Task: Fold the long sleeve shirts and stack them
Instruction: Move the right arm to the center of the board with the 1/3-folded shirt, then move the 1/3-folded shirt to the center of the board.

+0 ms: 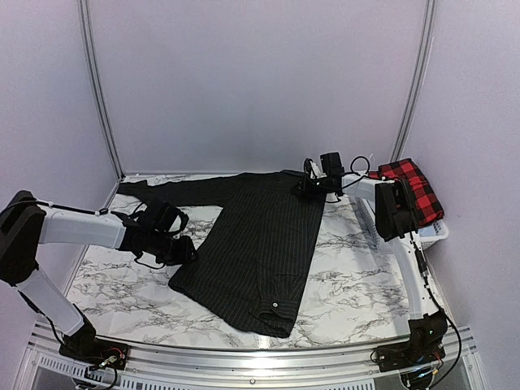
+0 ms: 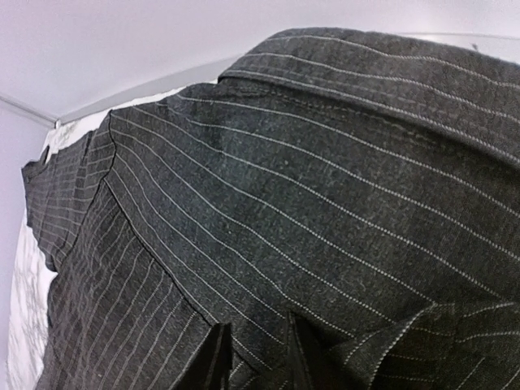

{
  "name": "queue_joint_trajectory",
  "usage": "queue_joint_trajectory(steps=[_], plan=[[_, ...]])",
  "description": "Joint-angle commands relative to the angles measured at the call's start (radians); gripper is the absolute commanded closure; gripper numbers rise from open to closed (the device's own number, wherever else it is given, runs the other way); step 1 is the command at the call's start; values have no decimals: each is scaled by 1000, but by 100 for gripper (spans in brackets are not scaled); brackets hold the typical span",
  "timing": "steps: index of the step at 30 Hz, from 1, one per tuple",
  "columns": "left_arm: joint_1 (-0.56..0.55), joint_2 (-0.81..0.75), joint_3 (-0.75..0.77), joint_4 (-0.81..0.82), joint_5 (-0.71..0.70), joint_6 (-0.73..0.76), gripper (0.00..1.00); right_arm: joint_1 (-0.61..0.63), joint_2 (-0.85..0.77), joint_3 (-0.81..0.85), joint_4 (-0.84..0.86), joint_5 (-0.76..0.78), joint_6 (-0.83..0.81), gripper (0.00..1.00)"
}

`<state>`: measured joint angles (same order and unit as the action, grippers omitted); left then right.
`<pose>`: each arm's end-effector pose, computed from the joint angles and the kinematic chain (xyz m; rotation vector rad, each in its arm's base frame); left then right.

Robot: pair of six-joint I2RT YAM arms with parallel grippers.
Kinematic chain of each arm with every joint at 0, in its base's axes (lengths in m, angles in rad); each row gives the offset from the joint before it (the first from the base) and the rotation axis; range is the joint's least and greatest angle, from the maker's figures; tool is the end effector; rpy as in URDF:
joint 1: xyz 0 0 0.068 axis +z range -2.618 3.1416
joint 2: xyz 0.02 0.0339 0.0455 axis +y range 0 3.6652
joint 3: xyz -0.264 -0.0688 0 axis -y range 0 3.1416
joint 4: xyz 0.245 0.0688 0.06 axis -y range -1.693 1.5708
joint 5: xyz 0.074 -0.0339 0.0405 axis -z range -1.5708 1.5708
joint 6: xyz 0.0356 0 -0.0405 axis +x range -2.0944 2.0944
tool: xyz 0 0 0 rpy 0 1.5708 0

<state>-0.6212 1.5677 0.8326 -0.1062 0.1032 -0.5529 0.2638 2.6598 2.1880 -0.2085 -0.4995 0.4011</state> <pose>0.2533 -0.1858 0.1761 0.1354 2.5112 -0.6399 0.5567 0.1680 0.1117 -0.1214 2.3104 0.9114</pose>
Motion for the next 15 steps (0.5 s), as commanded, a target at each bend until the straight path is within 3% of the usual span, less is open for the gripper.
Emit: queue_joint_trajectory(steps=[1,7,15], plan=[[-33,-42,-94,-23,-8,17,65,7,-33,42,-106,-9,-63,70],[-56,-32,-151,-34,-48,0,72,81,-204,-67,-142,68,-117,57],[-213,-11,-164,-80,-72,-71,76,170,-524,-545,37,62,-72,49]])
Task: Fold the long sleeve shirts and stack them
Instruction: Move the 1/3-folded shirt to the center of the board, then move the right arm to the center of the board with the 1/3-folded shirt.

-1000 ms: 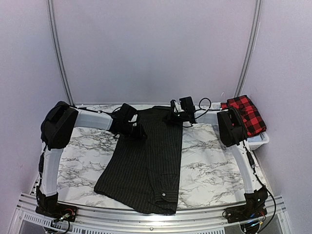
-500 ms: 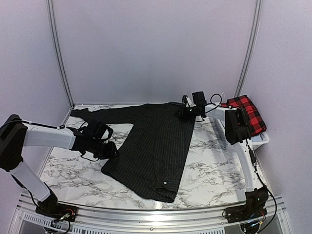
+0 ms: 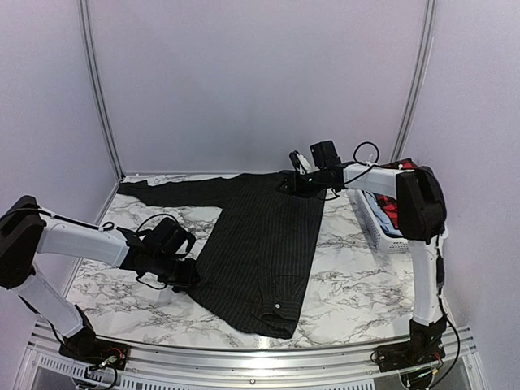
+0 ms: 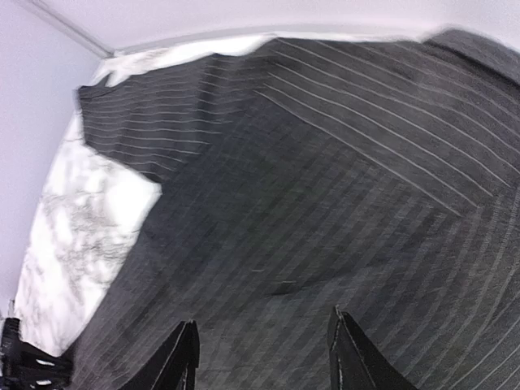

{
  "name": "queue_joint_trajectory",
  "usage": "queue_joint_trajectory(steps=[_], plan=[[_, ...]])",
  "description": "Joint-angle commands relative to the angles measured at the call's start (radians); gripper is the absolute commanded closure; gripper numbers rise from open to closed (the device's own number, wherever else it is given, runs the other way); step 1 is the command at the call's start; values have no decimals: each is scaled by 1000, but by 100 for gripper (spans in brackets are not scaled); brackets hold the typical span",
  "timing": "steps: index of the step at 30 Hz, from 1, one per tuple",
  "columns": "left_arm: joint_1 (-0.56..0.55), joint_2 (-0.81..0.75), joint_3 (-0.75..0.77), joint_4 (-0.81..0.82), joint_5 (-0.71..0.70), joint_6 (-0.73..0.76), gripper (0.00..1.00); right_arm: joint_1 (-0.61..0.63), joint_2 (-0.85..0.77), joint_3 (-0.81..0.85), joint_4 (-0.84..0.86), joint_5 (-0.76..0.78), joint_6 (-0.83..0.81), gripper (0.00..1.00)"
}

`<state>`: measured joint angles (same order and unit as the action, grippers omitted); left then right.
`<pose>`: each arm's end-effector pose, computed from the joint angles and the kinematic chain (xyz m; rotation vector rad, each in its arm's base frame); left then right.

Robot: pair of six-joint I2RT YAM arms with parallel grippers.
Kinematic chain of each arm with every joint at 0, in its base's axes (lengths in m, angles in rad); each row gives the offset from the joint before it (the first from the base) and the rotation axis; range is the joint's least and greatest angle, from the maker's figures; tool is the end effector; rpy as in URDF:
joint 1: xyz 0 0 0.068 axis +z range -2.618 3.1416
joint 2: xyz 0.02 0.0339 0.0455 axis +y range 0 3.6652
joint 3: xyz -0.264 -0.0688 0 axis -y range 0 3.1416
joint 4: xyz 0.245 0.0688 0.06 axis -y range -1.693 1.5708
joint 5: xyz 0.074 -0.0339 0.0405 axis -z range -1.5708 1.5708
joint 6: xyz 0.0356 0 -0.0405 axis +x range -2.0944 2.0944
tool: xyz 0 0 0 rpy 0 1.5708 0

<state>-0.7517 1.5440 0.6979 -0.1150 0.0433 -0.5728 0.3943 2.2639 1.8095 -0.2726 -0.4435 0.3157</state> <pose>0.2057 -0.1944 0.1439 0.2530 2.6200 -0.5542 0.4691 0.2117 0.1924 -0.3309 2.3456 0.8659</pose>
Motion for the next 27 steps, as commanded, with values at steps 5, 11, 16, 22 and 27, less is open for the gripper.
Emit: queue_joint_trajectory(steps=[5,11,16,22,27], plan=[[-257,-18,-30,-97,-11,-175,77,104,-265,-353,110,48,2,48],[-435,-19,-10,-119,-37,-291,77,211,-399,-622,158,118,23,48],[-485,-49,40,-183,-117,-328,73,227,-434,-789,235,155,60,48],[-411,-161,116,-298,-281,-319,61,220,-411,-857,265,254,85,49],[-253,-199,132,-305,-307,-247,58,178,-438,-927,312,284,120,49]])
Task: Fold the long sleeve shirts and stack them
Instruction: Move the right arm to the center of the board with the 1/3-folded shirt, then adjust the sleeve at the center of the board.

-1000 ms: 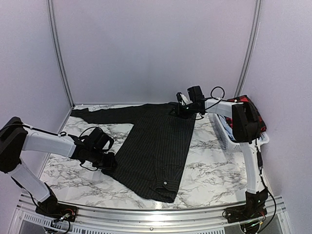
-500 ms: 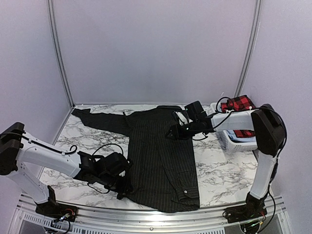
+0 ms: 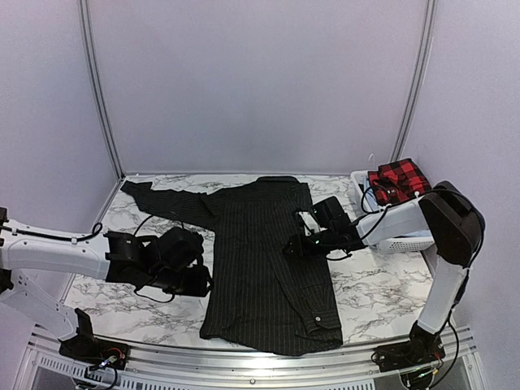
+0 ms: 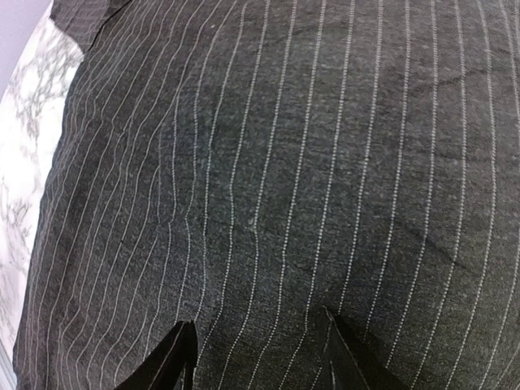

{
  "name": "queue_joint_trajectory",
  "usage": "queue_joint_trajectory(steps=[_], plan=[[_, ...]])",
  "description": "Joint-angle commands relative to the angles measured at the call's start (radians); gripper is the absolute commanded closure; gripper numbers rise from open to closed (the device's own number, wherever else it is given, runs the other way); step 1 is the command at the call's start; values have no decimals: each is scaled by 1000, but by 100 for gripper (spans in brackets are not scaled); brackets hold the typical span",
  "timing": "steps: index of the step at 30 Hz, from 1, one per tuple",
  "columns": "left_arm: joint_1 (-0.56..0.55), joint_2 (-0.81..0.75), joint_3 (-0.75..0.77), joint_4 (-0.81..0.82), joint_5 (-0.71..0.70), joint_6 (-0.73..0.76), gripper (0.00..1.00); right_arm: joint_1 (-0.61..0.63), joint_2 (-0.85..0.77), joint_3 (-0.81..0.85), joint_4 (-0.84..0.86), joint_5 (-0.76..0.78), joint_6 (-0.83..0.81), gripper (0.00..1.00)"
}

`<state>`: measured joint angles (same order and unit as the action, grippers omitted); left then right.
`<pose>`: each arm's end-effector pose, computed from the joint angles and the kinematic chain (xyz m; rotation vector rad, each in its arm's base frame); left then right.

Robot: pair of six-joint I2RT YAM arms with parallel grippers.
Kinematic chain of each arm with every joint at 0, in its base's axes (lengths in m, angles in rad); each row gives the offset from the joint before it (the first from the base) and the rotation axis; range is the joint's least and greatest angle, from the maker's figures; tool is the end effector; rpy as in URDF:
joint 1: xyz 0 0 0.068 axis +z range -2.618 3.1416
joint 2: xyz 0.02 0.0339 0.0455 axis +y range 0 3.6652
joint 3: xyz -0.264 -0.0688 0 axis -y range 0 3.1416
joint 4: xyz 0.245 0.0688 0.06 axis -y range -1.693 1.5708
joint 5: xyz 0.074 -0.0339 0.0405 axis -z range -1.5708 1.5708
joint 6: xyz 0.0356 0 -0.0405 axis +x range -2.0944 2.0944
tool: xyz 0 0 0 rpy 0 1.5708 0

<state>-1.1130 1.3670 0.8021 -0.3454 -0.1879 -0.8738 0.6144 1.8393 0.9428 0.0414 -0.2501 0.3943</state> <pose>0.1264 -0.2415 0.2055 0.2236 2.5550 -0.6044 0.2899 0.2153 0.1322 -0.3966 2.5048 0.7365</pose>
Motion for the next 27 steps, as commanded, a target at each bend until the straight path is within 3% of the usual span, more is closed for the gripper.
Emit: queue_joint_trajectory(steps=[1,7,14,21,27], plan=[[152,-18,37,-73,-81,72,58,-47,-15,-69,-1,95,43,49],[447,56,161,-19,-129,186,52,-68,-38,-78,-15,114,20,48],[726,295,394,88,-228,199,48,-17,-95,-10,-82,118,-24,48],[876,609,701,73,-304,182,48,34,-180,63,-153,121,-47,47],[932,781,828,27,-355,151,47,51,-252,80,-204,117,-53,46]])
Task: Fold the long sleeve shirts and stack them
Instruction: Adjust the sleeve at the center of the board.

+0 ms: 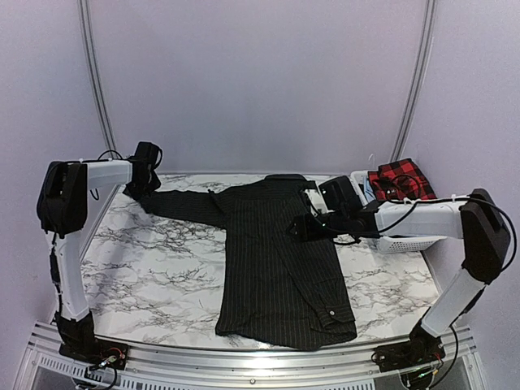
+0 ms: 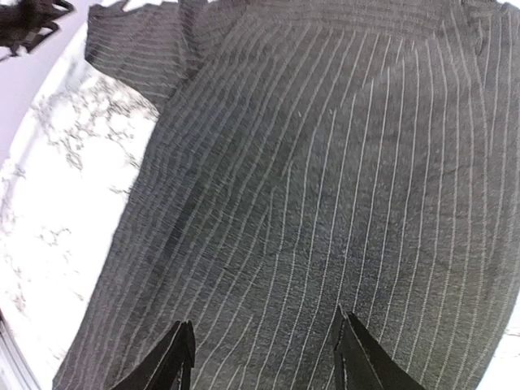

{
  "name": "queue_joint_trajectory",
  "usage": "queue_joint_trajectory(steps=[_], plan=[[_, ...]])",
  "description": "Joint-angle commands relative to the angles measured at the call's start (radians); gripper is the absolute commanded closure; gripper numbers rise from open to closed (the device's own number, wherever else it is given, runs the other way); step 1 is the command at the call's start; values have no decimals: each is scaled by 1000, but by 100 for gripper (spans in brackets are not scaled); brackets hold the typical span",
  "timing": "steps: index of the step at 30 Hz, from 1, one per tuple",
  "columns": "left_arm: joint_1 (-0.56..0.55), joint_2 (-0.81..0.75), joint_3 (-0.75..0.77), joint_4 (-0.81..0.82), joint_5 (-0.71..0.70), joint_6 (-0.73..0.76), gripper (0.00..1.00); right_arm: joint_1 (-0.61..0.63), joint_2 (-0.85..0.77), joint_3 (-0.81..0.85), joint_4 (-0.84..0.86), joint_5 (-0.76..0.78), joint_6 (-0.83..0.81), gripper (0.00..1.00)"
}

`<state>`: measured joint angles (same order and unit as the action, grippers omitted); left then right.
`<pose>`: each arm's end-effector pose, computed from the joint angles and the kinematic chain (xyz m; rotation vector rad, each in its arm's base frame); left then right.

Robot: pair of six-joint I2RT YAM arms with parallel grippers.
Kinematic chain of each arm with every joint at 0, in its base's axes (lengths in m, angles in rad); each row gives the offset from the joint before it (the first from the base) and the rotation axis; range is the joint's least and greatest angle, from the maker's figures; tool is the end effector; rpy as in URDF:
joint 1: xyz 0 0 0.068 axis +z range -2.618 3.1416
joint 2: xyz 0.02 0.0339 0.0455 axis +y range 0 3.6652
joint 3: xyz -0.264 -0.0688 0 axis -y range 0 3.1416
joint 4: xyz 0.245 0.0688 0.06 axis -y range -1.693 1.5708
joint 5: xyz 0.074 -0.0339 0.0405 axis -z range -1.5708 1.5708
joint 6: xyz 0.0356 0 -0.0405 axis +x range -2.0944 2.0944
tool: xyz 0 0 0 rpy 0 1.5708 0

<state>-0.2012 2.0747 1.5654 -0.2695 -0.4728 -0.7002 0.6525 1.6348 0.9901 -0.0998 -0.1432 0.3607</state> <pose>0.4597 -0.0772 0.2034 -0.7704 2.1114 0.0777 0.2743 0.2160 0.2037 -0.4241 2.3664 0.6618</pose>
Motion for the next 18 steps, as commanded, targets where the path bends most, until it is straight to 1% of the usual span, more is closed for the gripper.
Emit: queue_joint_trajectory(steps=[1,6,12,14,18], plan=[[26,93,73,-52,-71,-29,46,12,-60,33,-71,10,-23,46],[59,165,112,-60,-36,-58,44,14,-110,33,-99,3,-31,46],[77,247,185,-77,-5,-49,44,14,-131,14,-107,-8,-26,46],[88,265,187,-82,15,-59,48,15,-139,7,-107,-10,-24,46],[94,279,185,-81,34,-61,62,15,-155,-4,-111,-10,-23,46]])
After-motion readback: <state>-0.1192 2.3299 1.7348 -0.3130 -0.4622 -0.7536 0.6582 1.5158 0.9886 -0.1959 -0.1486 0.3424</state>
